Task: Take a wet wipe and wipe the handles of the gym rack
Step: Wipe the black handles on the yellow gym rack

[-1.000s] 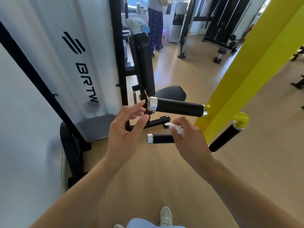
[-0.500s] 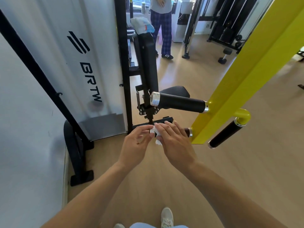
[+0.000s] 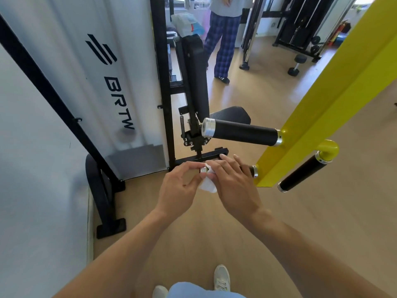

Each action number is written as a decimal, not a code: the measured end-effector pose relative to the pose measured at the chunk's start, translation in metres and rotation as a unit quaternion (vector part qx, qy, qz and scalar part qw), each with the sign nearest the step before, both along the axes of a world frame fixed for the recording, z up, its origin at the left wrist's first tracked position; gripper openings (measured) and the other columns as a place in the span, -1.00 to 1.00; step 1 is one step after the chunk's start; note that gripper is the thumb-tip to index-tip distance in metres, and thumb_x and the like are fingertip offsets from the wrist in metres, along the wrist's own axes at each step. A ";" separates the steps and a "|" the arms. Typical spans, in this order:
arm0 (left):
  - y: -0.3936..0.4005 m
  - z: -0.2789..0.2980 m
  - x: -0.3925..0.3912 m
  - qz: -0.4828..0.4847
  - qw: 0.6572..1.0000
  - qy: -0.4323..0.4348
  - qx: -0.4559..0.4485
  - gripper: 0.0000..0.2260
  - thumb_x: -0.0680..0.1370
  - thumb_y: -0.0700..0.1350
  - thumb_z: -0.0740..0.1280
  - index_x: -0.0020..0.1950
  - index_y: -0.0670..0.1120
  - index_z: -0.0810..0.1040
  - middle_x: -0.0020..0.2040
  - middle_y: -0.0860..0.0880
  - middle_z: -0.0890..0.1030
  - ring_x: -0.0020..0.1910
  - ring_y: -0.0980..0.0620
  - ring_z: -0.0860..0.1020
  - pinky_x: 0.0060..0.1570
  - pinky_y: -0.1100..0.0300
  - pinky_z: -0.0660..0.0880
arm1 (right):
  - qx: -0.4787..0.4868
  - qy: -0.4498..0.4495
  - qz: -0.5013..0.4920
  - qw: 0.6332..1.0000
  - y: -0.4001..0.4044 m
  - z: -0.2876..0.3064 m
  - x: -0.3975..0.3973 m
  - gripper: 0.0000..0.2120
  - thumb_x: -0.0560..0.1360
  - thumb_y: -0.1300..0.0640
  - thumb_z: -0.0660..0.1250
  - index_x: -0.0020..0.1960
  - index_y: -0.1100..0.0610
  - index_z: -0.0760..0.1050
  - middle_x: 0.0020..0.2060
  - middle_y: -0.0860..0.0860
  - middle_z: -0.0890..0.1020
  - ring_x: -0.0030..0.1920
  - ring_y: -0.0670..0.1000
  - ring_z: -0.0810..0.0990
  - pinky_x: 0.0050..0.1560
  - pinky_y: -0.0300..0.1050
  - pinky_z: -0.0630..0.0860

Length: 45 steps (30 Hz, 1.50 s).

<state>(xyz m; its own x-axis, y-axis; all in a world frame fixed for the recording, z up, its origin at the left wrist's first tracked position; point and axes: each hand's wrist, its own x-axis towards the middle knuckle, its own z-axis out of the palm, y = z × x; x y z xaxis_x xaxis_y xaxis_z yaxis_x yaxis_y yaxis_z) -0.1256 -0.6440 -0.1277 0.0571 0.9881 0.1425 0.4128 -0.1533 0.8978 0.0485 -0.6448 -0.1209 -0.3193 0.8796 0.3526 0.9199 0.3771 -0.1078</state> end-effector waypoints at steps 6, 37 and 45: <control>0.002 -0.003 0.002 0.007 1.000 -0.008 -0.018 -0.85 0.59 0.00 0.41 0.16 0.11 0.63 0.08 0.16 0.67 0.11 0.12 0.59 0.16 -0.05 0.57 | 0.043 -0.005 -0.053 0.998 -0.005 -0.005 0.025 -0.66 0.64 0.13 0.16 0.34 0.19 0.54 0.26 0.12 0.62 0.42 0.16 0.45 0.56 0.06 0.12; 0.000 -0.001 -0.002 -0.008 0.999 -0.014 -0.030 -0.88 0.58 0.03 0.42 0.11 0.16 0.63 0.01 0.26 0.62 0.08 0.09 0.57 0.10 -0.13 0.58 | -0.052 -0.459 -0.025 0.886 -0.002 0.070 0.041 -0.65 0.66 0.19 0.03 0.33 0.24 0.45 0.15 0.21 0.63 0.30 0.28 0.48 0.49 0.24 0.11; -0.001 -0.001 -0.003 -0.001 0.999 -0.007 -0.037 -0.89 0.57 0.09 0.41 0.09 0.18 0.64 0.00 0.17 0.68 0.01 0.08 0.61 0.03 -0.10 0.60 | -0.107 -0.163 0.108 0.975 0.011 0.047 0.009 -0.72 0.55 -0.06 0.39 0.18 0.07 0.56 0.03 0.00 0.70 0.10 0.07 0.66 0.31 -0.02 0.39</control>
